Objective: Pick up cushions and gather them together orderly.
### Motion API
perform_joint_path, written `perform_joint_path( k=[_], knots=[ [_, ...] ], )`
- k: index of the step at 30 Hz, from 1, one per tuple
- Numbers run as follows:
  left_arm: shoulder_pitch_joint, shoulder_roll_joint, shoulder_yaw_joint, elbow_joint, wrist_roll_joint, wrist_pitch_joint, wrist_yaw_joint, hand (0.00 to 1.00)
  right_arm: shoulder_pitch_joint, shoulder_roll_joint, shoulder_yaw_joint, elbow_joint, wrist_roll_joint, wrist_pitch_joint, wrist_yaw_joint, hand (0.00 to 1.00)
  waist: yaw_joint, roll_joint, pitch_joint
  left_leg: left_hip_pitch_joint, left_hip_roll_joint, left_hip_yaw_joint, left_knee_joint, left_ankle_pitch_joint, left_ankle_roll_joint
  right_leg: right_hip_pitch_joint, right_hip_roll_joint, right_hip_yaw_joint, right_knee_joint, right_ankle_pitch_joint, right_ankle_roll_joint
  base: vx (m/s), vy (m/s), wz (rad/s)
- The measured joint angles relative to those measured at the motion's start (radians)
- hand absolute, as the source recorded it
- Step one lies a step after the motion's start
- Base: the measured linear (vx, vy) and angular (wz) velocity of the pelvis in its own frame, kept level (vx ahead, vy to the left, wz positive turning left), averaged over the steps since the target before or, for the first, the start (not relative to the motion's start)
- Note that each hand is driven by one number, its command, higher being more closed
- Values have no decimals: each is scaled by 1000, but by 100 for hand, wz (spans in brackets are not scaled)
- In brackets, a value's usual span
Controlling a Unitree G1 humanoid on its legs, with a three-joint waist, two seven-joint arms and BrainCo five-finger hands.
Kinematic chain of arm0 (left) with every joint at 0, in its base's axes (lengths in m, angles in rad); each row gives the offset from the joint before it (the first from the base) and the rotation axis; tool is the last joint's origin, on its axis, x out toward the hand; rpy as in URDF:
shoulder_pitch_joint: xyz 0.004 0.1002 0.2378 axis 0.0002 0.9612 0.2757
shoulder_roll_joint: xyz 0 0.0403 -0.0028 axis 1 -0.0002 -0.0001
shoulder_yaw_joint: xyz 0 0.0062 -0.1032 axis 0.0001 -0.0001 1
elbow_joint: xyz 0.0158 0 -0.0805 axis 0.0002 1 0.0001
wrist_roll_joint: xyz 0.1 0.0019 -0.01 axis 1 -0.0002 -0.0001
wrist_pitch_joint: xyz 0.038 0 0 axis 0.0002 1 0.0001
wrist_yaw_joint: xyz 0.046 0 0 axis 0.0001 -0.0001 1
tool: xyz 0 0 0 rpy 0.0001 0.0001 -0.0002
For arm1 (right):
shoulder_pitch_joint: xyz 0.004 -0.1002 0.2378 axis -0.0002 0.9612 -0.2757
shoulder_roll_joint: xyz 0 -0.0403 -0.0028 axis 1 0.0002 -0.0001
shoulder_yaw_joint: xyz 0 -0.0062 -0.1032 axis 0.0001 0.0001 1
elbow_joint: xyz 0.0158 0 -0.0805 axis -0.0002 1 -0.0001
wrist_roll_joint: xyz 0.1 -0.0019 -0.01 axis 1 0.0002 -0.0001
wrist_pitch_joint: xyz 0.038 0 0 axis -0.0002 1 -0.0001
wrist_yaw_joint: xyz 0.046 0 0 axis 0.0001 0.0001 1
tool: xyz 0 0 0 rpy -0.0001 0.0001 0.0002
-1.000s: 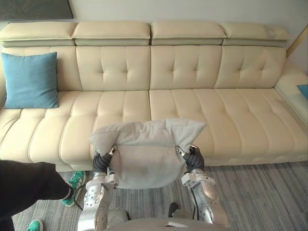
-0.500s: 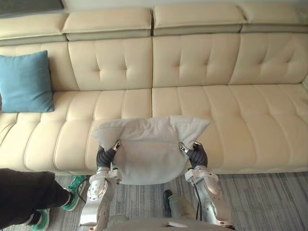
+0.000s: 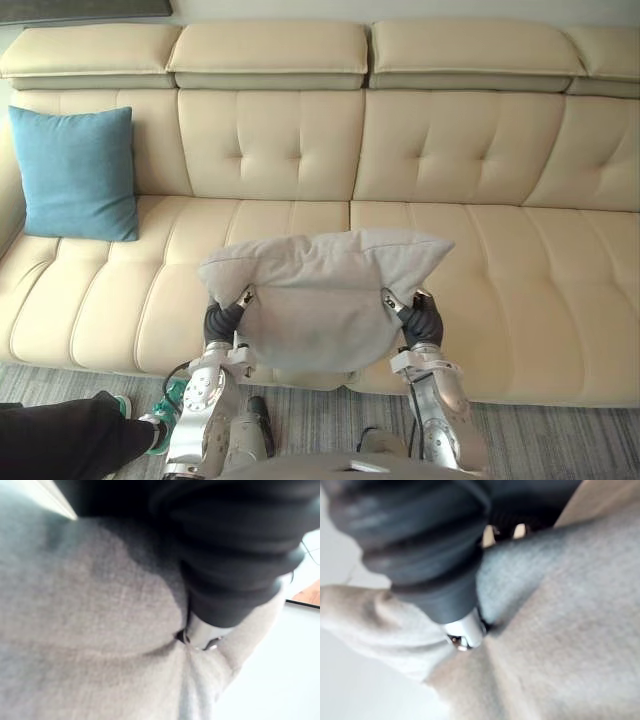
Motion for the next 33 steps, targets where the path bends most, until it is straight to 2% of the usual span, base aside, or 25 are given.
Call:
perform_joint_path(
  k=[2, 5, 8, 13, 15, 18, 21, 23, 30, 33],
  knots=[
    [0, 7, 0, 1, 0, -5, 0, 100, -4, 4, 8, 7, -1, 2, -1, 100, -1, -3, 1, -5, -5, 15, -4, -1, 3, 2, 3, 25, -49, 27, 5, -57, 106, -33],
    [-5, 7, 0, 23, 0, -5, 0, 100, -38, -4, 7, 40, -2, 0, -3, 100, -20, -10, 6, -10, -5, 24, -12, 4, 7, 1, 11, 53, -110, 53, 12, -74, 38, -27],
    [-13, 7, 2, 42, 1, -5, 1, 100, -84, -16, 7, 75, -24, -1, -6, 100, -27, -29, 19, -11, 0, 38, -11, 4, 6, -5, 19, 88, -143, 69, 12, -107, 31, -31],
    [-81, 16, 43, 42, 12, -6, 37, 100, -212, -18, 36, 82, -59, -1, -17, 100, -23, -30, 24, -35, 15, 67, -3, 0, 0, -43, 32, 140, -177, 112, 22, -75, 22, -31],
    [-184, 36, 52, 42, 40, -7, 82, 100, -328, -18, 43, 85, -81, -3, -58, 100, -16, -29, 25, -75, 35, 73, 17, 1, 1, -76, 50, 159, -195, 142, 22, -76, -15, -29],
    [-309, 53, 59, 42, 60, -20, 153, 100, -456, -24, 60, 86, -128, -36, -113, 100, -14, -25, 28, -102, 48, 74, 30, 12, 11, -94, 58, 163, -204, 172, 40, -25, -30, -10],
    [-472, 71, 58, 48, 102, -23, 237, 100, -593, -47, 62, 86, -189, -60, -194, 100, -9, -13, 47, -141, 53, 67, 29, 33, 19, -135, 64, 158, -178, 178, 43, -41, -34, 4],
    [-645, 99, 56, 78, 141, -28, 305, 100, -719, -67, 56, 93, -239, -64, -277, 100, -2, -7, 71, -184, 52, 61, 13, 62, 22, -191, 68, 154, -149, 179, 42, -104, -40, 8],
    [-985, 177, 23, 203, 216, -28, 394, 100, -945, -78, -18, 145, -353, -62, -429, 100, 4, 2, 118, -257, 31, 56, -123, 182, 22, -337, 71, 137, -101, 184, 35, -95, -60, 8],
    [-1104, 206, 7, 264, 226, -27, 424, 100, -1038, -100, -46, 155, -394, -43, -483, 100, 6, 11, 155, -277, 24, 58, -194, 237, 22, -391, 76, 136, -91, 202, 43, -76, -69, 1]
  ],
)
